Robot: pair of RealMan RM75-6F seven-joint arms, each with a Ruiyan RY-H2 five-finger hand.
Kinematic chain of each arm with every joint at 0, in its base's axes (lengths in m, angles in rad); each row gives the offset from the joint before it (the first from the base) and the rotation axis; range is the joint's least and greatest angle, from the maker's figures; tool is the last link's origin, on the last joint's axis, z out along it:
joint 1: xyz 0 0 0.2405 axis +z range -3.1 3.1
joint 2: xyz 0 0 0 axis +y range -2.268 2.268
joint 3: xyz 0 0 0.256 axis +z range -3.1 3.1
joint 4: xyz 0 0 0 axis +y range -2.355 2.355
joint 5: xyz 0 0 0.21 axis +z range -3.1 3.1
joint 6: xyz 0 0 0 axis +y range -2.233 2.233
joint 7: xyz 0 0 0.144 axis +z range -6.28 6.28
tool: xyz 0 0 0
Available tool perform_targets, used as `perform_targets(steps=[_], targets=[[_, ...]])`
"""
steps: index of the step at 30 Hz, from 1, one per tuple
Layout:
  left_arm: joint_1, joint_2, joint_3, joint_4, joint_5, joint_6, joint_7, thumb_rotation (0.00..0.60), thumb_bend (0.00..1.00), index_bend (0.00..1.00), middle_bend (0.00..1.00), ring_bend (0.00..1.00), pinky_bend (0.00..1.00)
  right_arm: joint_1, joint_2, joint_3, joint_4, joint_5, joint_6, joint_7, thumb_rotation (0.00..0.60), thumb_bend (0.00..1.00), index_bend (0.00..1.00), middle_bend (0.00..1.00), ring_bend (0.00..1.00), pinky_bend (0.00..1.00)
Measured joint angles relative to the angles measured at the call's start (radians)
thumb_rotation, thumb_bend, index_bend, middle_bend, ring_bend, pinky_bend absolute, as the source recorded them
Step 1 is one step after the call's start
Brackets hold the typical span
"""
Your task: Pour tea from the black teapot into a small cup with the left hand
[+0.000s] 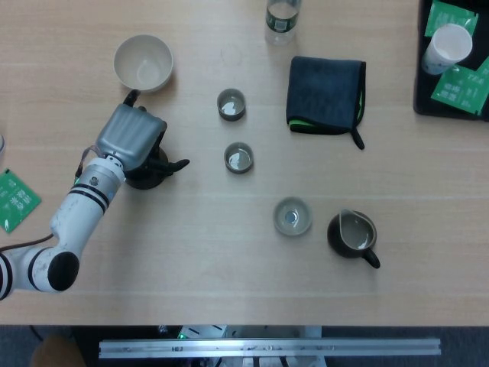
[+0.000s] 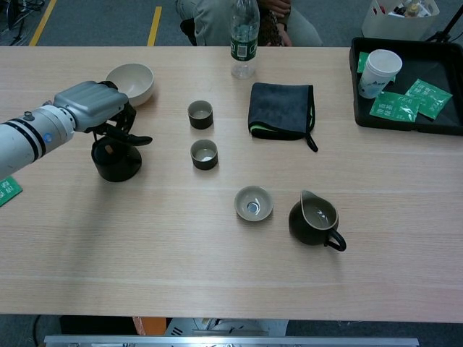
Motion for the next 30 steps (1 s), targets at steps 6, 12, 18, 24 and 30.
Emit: perform_targets(steps=[6, 12, 18, 24, 30], targets=[[0.004, -0.005, 0.008, 0.008, 0.007, -0.001, -0.006, 0.107, 0.13, 0.57, 0.56, 0.38, 0.1, 0.001, 0.0, 0.0, 0.001, 0.002, -0.002, 0.0, 0.6, 0.0, 0.17, 0.16, 0.04, 0.03], [0.007, -0.007, 0.013, 0.014, 0.012, -0.004, -0.009, 0.109, 0.13, 0.58, 0.58, 0.4, 0.1, 0.001, -0.002, 0.0, 0.002, 0.004, -0.005, 0.0, 0.6, 0.0, 0.17, 0.16, 0.04, 0.03], [0.006, -0.006, 0.015, 0.007, 0.015, -0.001, -0.005, 0.106, 0.13, 0.6, 0.63, 0.45, 0.1, 0.001, -0.001, 0.001, 0.001, 0.007, -0.005, -0.001, 0.6, 0.0, 0.17, 0.16, 0.04, 0.03], [0.005, -0.009, 0.017, 0.0, 0.012, -0.002, 0.003, 0.104, 0.13, 0.62, 0.68, 0.49, 0.1, -0.001, 0.0, 0.001, 0.002, 0.01, -0.004, -0.001, 0.6, 0.0, 0.17, 0.16, 0.04, 0.03], [0.0, -0.016, 0.017, 0.002, 0.005, -0.011, 0.002, 0.109, 0.13, 0.63, 0.69, 0.51, 0.1, -0.006, 0.002, 0.001, 0.002, 0.014, 0.002, 0.0, 0.6, 0.0, 0.17, 0.16, 0.04, 0.03]])
